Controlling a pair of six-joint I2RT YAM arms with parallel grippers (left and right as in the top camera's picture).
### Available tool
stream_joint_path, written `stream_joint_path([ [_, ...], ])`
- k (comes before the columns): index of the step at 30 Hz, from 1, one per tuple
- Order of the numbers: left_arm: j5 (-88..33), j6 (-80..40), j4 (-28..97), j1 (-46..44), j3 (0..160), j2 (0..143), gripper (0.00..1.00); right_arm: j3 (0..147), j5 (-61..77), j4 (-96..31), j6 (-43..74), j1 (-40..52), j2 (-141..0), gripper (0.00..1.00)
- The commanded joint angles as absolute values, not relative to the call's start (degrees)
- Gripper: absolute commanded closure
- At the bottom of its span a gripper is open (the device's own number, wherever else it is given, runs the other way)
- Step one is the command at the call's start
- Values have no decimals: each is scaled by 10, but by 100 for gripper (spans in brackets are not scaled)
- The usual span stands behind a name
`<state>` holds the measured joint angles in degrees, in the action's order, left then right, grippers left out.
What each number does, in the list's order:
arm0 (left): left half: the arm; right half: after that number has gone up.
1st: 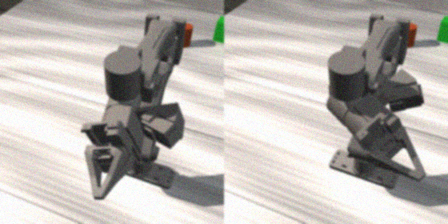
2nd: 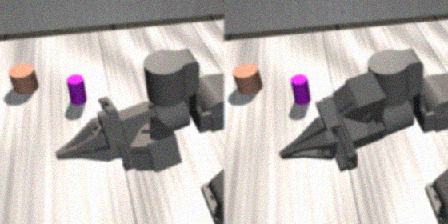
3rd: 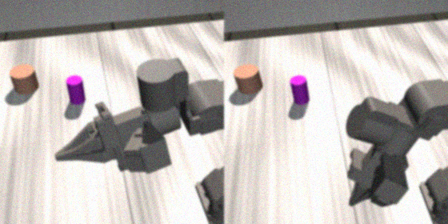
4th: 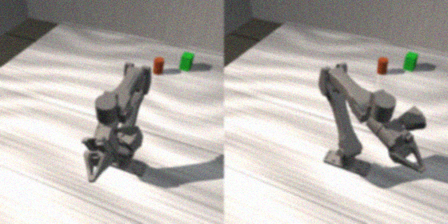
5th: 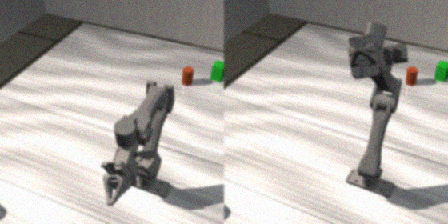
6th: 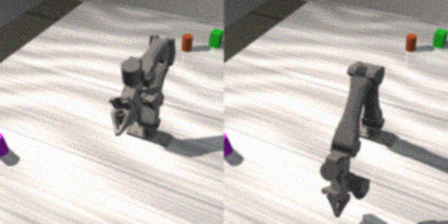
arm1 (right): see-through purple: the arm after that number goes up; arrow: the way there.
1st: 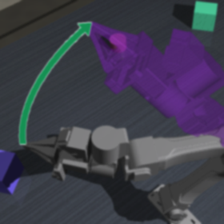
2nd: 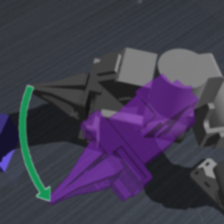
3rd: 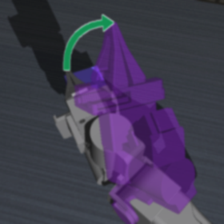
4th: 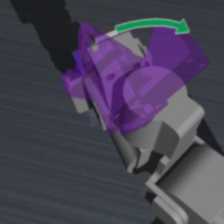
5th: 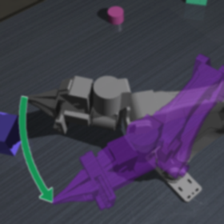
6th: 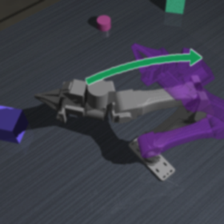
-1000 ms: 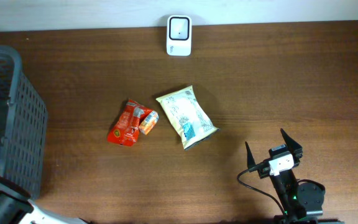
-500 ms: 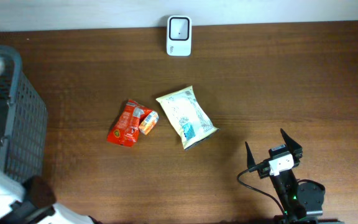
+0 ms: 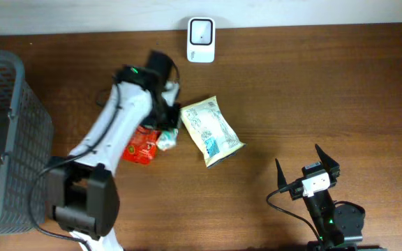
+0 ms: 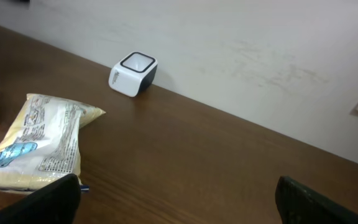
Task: Scan the item barcode
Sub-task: 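Take a small green-white pack from the basket and place it near the bag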
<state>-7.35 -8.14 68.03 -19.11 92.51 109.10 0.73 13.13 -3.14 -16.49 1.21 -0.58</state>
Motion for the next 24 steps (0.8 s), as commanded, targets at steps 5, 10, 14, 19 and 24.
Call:
stream_joint_path([
  [5, 81, -208, 637, -311, 813, 1080, 100, 3, 133, -33, -158, 16, -2, 1],
  [10, 98, -225, 557, -321, 772, 1080, 19, 3, 133, -33, -159, 16, -2, 1],
  [14, 123, -210, 530, -315, 832, 1076, 7, 3, 133, -33, -158, 16, -2, 1],
  [19, 121, -197, 578, -245, 996, 1027, 1, 3, 133, -33, -159, 16, -2, 1],
  [24, 116, -197, 577, -151, 1039, 991, 1, 3, 129, -32, -161, 16, -2, 1],
])
